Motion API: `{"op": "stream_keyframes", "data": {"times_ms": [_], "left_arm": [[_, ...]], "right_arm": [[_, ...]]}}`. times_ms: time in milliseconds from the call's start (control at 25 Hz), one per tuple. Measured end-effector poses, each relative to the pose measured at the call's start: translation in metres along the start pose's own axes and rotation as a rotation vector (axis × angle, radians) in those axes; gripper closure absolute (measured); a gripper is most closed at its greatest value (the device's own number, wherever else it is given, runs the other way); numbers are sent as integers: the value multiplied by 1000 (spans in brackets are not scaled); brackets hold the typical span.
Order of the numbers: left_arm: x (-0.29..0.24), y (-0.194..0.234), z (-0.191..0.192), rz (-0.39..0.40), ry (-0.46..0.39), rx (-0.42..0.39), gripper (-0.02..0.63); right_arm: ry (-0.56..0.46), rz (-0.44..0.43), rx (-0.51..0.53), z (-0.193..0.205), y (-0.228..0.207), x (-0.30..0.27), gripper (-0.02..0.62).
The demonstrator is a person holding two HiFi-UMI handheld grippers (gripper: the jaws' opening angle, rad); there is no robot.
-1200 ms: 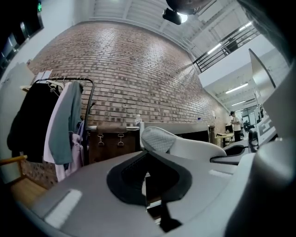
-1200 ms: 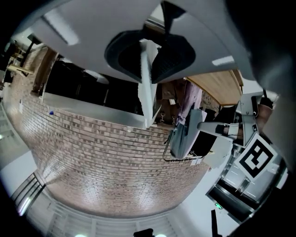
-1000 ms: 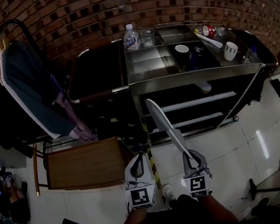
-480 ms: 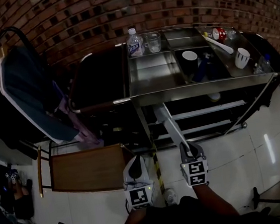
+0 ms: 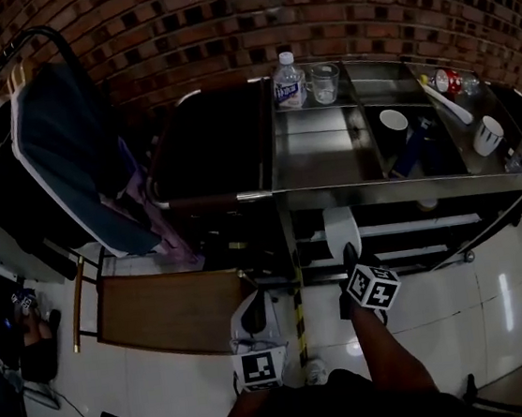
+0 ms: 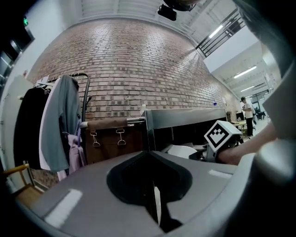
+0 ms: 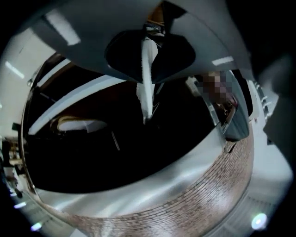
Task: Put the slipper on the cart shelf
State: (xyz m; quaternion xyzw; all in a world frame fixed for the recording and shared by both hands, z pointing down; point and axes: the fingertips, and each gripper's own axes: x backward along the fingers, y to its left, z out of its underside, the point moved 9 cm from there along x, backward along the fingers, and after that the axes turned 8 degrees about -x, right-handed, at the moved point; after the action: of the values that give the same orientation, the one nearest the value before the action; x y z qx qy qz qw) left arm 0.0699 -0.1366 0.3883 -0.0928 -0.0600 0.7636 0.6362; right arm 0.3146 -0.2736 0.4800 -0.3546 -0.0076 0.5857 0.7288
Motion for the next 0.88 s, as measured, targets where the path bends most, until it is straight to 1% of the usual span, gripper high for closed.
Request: {"op": "stream_keyframes", "data": {"times_ms": [120,200,320,400,480,600,680,760,840,880], "left_arm": [[-2,0,1,-8,3,8,593],[-2,1,1,-10,7,7,593],[-1,5,2,-23,10,-5,594],[-2,5,3,-30,11,-19,594],[-2,4,4,-41,0,-15,594],[5,9,5,-48,15,1,594],[7,11,5,-50,20,12,592],[9,12,7,-54,18,20,594],[11,13,9,-55,17,15,593],[11,13,10,-54,18,14,593]], "right_arm": [[10,-11,-184,-4,-10,-29,552],[17,-17,-277,-8,-13,-47,552],[33,-16,-377,-11,-16,-72,552],[36,7,-412,-15,-21,-84,552],[24,38,-413,-18,-26,-93,549],[13,63,-408,-9,-25,-103,546],[11,82,-377,-8,-22,-109,543],[8,114,-302,-6,-20,-111,535],[8,157,-200,-4,-19,-111,526],[7,178,-156,-4,-19,-111,510]]}}
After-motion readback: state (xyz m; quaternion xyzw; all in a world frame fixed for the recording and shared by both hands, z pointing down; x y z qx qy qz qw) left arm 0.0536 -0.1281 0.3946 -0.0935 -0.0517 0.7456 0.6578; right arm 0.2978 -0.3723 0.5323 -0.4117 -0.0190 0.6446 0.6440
